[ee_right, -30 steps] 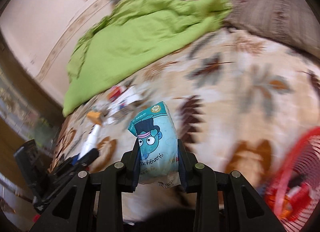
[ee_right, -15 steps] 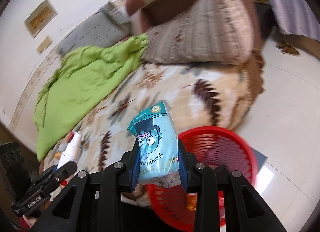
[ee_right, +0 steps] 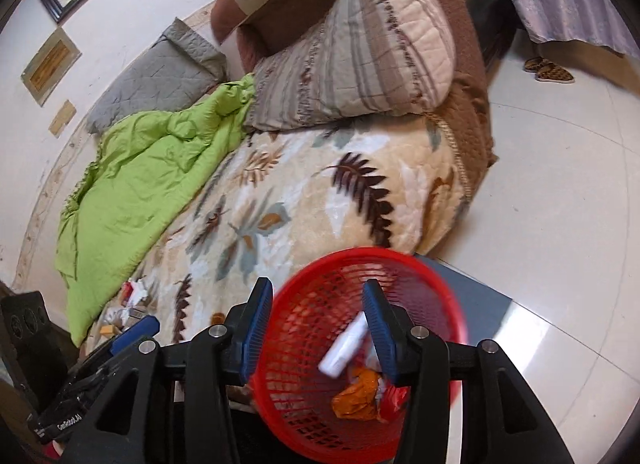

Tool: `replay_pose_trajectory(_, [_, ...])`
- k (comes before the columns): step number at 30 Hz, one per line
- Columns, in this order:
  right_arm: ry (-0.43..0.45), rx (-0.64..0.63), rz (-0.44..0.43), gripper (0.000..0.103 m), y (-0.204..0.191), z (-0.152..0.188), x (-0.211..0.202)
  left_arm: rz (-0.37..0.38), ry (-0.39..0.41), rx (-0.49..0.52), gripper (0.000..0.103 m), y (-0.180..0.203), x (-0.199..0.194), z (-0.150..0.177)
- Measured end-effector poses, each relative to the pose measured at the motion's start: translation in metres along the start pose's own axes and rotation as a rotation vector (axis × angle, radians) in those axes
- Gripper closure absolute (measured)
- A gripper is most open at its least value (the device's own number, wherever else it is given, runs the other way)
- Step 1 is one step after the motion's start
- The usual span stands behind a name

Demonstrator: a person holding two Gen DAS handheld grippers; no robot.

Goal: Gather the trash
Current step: 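Open both tools to drop the packet and bottle into the red basket, then grasp the white medicine box with green label using the right tool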

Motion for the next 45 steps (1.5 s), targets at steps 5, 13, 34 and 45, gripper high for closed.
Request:
replay_pose_trajectory(5, [-0.052, -0.072, -0.082, 0.051, -0.045, 0.008, 0.023, -0.096, 0.041, -0.078, 0.04, -0.049, -0.035, 0.017])
replay_pose_trajectory(13, [-0.211, -0.268, -0.227, 0.051, -0.151, 0.057, 0.085, -0.252, 0.078, -0.236, 0.039, -0.13, -0.089, 0.057])
replay_pose_trajectory(34, [-0.422, -0.574, -0.361, 0.051, -0.375, 0.086, 0.245, -0.783, 0.231, -0.697, 0.039, -0.357, -0.196, 0.15])
replay_pose_trajectory(45, [-0.504, -0.462, -0.298, 0.059, -0.419, 0.058, 0.382, -0.834, 0.262, -0.748, 0.039, -0.377, -0.22, 0.16])
Point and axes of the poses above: each gripper's, at about its wrist camera, not at the fingertips, and x roughly the way its jaws point, y to its right, z to its underside, the point moved 5 cm from there along x, roughly the way its jaws point, and after that the axes turned 5 degrees about -y, right-handed, at the moved point
